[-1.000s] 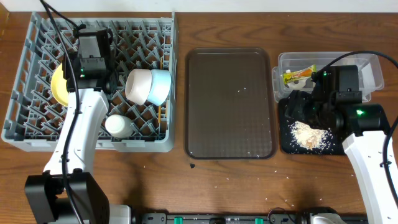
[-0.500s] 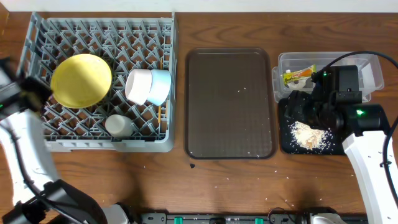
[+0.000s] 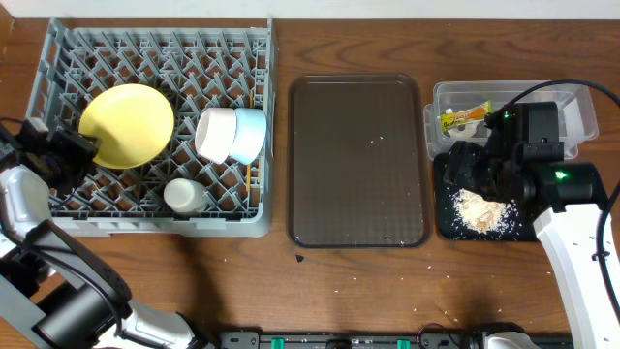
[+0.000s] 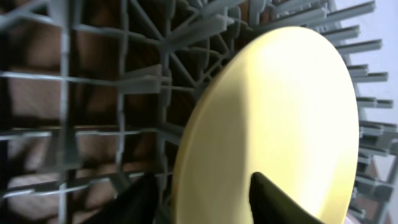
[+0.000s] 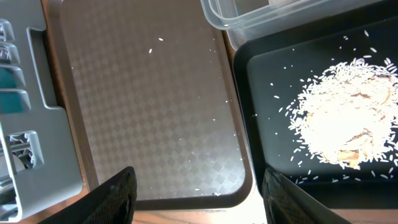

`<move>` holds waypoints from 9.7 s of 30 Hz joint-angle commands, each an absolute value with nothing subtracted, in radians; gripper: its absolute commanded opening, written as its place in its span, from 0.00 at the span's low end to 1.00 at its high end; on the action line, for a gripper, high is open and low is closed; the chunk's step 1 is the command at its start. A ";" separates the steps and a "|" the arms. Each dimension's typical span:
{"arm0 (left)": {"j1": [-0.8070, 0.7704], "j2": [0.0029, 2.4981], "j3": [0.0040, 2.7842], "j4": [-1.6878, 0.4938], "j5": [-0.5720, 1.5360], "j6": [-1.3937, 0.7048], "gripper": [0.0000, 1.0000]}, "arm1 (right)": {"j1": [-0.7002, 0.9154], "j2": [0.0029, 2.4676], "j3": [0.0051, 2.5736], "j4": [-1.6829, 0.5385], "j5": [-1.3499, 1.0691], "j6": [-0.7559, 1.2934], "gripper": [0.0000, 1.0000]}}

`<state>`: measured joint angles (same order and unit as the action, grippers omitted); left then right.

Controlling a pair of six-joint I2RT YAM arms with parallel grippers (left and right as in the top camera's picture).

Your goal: Sort waste into correct bins and load items into the dishwasher

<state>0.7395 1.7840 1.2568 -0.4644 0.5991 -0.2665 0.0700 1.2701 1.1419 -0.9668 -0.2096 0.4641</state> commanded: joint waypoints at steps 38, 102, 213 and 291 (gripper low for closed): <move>0.652 1.789 1.273 -0.414 0.466 -0.149 0.47 | 0.067 1.266 1.150 -0.953 -0.211 0.475 0.63; -0.064 1.554 1.275 -0.437 -0.535 0.179 0.17 | 0.067 1.266 1.150 -0.946 -0.211 0.486 0.64; -0.129 0.632 1.275 -0.988 0.019 -0.058 0.90 | 0.012 0.007 0.006 -0.051 -0.262 -0.192 0.99; -0.052 0.011 0.004 -0.070 -0.034 -0.039 0.90 | 0.012 0.007 0.006 -0.051 -0.262 -0.192 0.99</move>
<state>-0.0486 0.0113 0.0174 -0.0219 -0.0250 -0.0486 0.0265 0.0120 0.0071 -0.0471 -0.2687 -0.1852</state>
